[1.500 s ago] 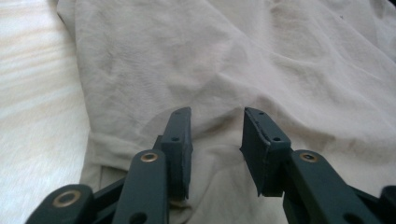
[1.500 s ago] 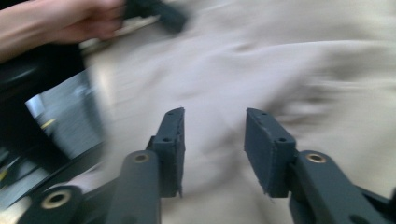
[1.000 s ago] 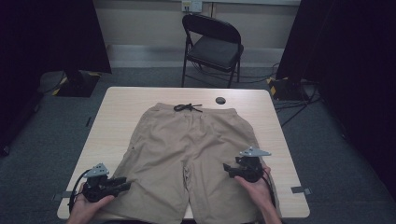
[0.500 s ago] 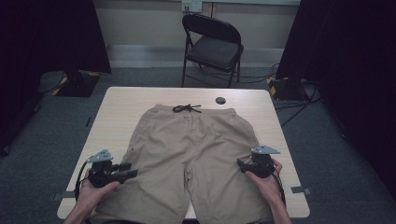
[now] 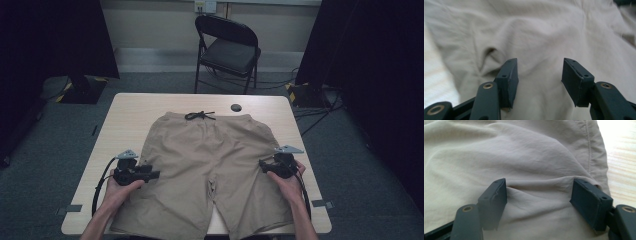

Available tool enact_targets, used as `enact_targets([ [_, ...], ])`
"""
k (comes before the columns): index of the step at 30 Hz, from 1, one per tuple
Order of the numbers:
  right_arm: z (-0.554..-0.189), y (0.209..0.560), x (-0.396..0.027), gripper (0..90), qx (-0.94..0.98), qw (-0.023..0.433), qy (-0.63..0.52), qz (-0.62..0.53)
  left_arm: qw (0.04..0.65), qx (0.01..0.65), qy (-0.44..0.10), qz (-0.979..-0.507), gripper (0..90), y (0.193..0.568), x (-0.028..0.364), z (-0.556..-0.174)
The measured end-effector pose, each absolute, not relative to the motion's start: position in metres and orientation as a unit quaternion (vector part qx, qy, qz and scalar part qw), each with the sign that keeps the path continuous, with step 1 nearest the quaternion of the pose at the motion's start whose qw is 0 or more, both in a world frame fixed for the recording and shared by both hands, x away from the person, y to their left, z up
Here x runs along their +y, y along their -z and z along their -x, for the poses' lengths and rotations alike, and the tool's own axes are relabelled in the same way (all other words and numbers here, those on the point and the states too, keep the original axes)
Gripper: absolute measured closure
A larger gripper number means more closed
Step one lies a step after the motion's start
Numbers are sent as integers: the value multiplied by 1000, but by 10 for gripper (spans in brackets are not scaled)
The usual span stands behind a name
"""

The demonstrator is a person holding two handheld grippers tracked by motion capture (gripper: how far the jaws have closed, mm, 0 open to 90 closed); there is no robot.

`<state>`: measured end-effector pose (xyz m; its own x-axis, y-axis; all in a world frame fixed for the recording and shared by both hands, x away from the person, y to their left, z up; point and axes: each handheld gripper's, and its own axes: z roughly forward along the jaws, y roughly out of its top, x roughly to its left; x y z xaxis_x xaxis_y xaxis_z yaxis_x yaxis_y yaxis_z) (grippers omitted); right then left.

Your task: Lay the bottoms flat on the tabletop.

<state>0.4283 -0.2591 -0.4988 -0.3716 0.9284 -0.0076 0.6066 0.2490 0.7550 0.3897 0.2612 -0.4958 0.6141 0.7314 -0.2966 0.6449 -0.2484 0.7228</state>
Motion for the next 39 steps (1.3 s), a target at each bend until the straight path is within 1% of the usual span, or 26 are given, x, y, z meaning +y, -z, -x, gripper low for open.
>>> enact_targets([
  [3,-427,499,-259,278,755,235,-341,-509,420,428,-63,-798,472,495,262,-384],
  [5,-424,498,-260,261,751,230,-338,-519,420,425,-72,-798,476,495,264,-378],
  [7,-421,495,-260,239,754,219,-331,-524,423,430,-75,-794,477,496,270,-374],
  [11,-412,489,-258,211,755,212,-326,-528,415,438,-84,-793,475,495,277,-367],
  [16,-396,473,-257,190,752,216,-345,-519,426,455,-61,-780,401,489,287,-363],
  [21,-372,462,-266,174,737,219,-373,-520,438,460,-81,-768,359,476,299,-350],
  [25,-354,463,-276,155,732,219,-376,-525,422,469,-98,-770,328,476,312,-338],
  [32,-324,470,-295,156,718,229,-365,-547,398,481,-111,-773,271,485,326,-321],
  [34,-320,476,-298,156,717,229,-358,-553,398,485,-118,-770,259,488,326,-318],
  [38,-316,487,-302,157,720,238,-335,-559,385,480,-128,-778,243,494,323,-316],
  [39,-315,490,-303,157,721,232,-336,-560,384,477,-134,-779,233,495,322,-316],
])
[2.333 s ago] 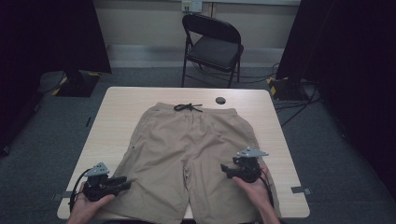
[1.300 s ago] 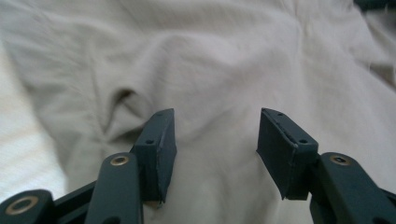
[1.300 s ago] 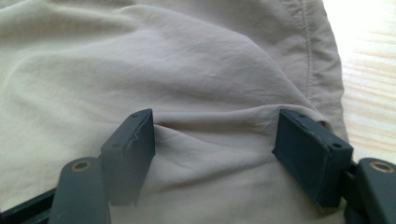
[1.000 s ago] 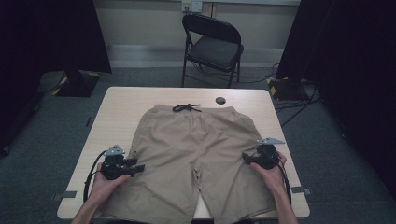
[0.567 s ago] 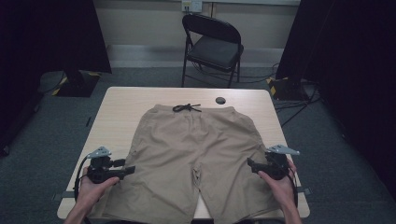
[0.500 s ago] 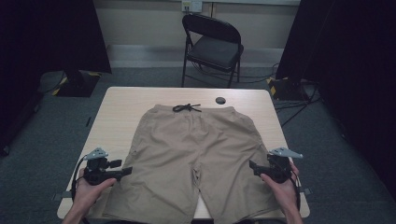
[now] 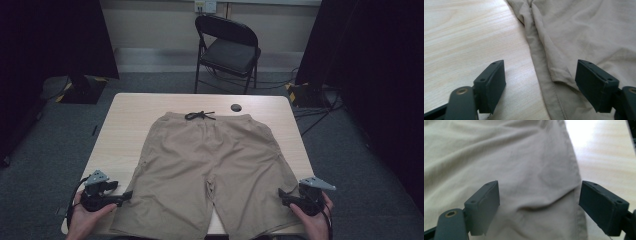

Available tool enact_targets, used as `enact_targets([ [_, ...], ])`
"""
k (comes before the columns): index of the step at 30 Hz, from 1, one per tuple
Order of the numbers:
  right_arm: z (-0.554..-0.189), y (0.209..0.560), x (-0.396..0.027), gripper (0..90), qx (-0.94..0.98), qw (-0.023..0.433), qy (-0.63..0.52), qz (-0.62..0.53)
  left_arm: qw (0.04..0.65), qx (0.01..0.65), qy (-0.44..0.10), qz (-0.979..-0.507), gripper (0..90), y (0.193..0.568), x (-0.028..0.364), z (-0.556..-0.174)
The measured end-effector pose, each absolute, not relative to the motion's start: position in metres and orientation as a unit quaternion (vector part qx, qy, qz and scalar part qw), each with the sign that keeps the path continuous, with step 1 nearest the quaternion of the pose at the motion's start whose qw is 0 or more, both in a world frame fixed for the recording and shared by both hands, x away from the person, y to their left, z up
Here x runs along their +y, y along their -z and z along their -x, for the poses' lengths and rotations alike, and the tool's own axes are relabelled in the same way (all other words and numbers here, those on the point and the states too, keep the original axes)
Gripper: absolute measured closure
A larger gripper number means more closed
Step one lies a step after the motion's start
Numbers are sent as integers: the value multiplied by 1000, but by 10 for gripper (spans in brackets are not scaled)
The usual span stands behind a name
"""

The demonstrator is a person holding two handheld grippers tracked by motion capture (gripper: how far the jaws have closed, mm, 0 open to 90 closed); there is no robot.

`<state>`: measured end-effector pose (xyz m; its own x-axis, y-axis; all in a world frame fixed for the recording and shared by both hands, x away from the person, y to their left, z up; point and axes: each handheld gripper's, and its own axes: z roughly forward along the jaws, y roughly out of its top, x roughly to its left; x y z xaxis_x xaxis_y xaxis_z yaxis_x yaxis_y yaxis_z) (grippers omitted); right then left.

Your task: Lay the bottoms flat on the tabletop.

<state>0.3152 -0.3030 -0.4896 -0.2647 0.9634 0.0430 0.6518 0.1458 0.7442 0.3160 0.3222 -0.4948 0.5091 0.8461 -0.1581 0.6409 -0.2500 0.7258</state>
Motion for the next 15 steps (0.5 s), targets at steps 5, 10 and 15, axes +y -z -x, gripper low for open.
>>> enact_targets([
  [5,-318,496,-302,144,726,231,-322,-562,383,462,-146,-787,193,497,315,-320],
  [10,-319,497,-297,131,732,243,-311,-556,386,457,-149,-788,188,499,315,-320],
  [15,-319,497,-297,133,732,240,-311,-556,389,463,-144,-783,188,498,314,-320],
])
